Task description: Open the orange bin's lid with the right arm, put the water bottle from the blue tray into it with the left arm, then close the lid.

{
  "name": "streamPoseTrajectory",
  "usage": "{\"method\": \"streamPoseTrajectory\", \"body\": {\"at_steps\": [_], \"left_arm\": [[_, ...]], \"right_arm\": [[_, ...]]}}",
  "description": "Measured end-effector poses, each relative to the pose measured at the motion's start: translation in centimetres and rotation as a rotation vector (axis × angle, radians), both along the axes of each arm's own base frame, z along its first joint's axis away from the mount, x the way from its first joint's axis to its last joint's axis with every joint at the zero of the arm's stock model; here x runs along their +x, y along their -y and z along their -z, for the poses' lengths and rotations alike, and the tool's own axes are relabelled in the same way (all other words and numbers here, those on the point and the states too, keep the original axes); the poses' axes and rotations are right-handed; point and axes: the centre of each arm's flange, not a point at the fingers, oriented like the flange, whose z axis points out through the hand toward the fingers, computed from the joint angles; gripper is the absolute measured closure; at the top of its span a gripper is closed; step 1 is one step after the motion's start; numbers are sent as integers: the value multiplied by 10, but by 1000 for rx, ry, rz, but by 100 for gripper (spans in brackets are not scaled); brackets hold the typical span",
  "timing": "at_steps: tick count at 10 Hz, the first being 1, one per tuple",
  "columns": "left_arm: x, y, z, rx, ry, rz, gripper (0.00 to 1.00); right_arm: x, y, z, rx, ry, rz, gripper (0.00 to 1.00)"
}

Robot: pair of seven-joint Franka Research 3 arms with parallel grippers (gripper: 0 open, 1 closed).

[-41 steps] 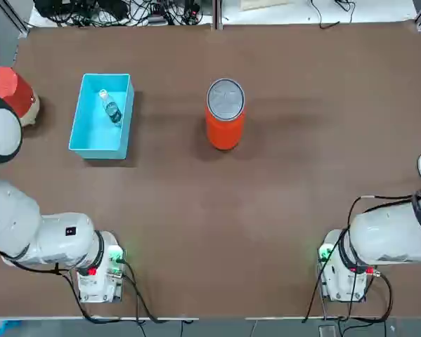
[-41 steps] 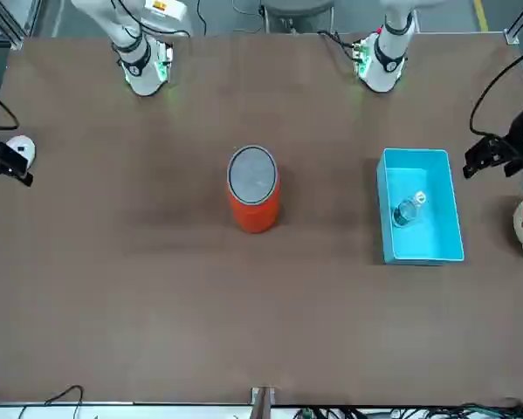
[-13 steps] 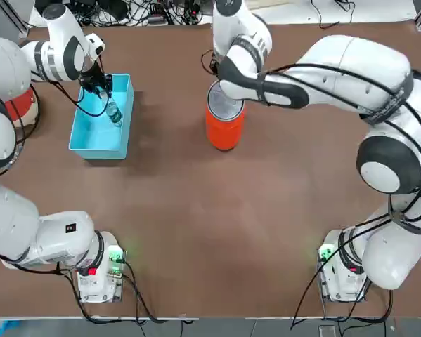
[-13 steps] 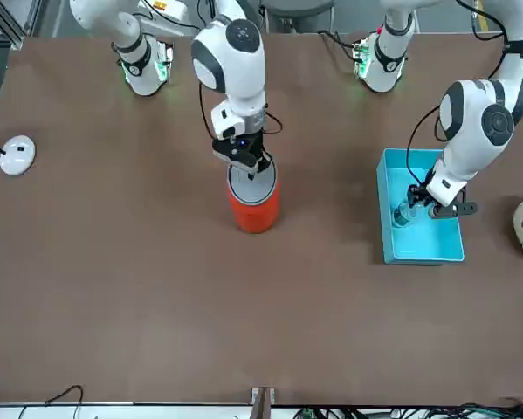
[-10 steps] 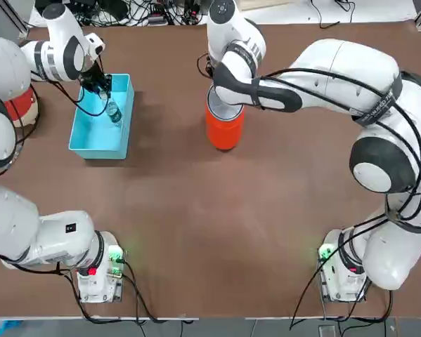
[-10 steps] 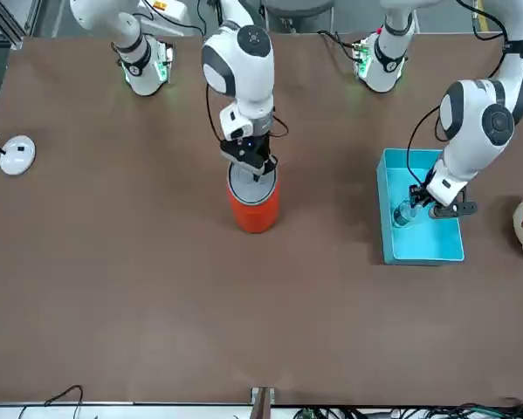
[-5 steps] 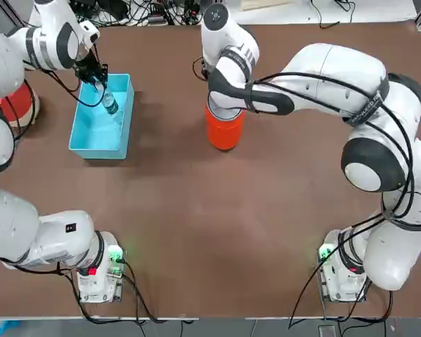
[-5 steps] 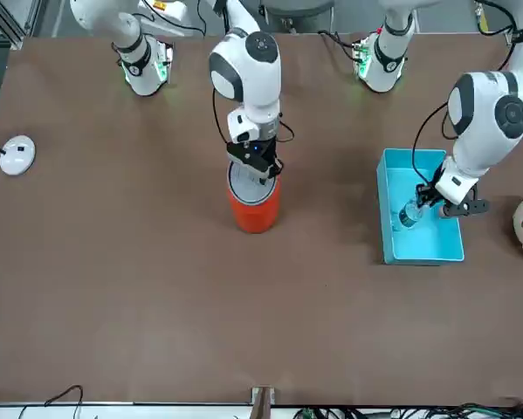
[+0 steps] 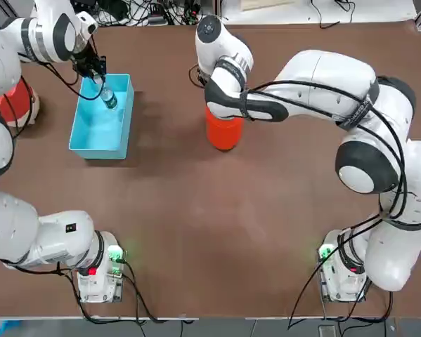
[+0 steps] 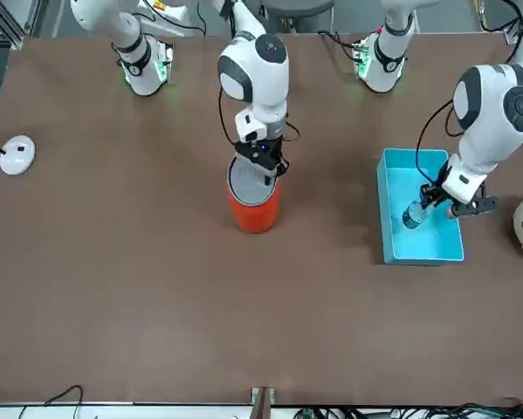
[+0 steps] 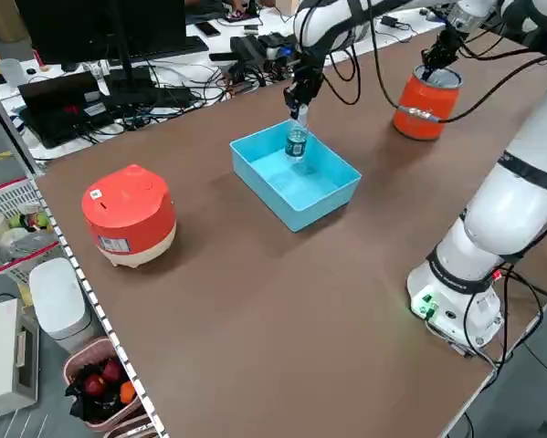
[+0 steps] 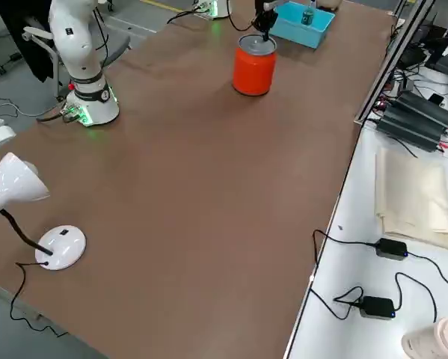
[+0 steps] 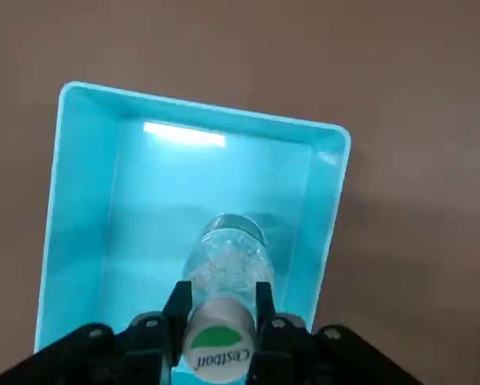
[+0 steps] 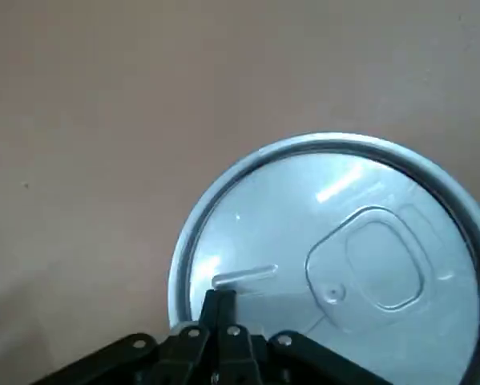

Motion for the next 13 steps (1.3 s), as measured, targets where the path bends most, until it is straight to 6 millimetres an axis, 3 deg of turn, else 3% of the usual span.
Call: {"method": "streamPoseTrajectory", "body": {"at_steps": [4,8,10,13], "left_arm": [[12,19,-84,8,-51,-45,64],[10,62,-116,13,-67,-95,64],[7,95,-138,9,-60,-142,64],[-13,184,-156,-37,-42,-162,64]], "right_arm": [[9,3,-16,-13,-18,20,98],[27,34,-75,-2,-55,-2,98],[42,67,-106,-7,-81,-22,98],[62,129,-152,-44,-121,-62,98]]}}
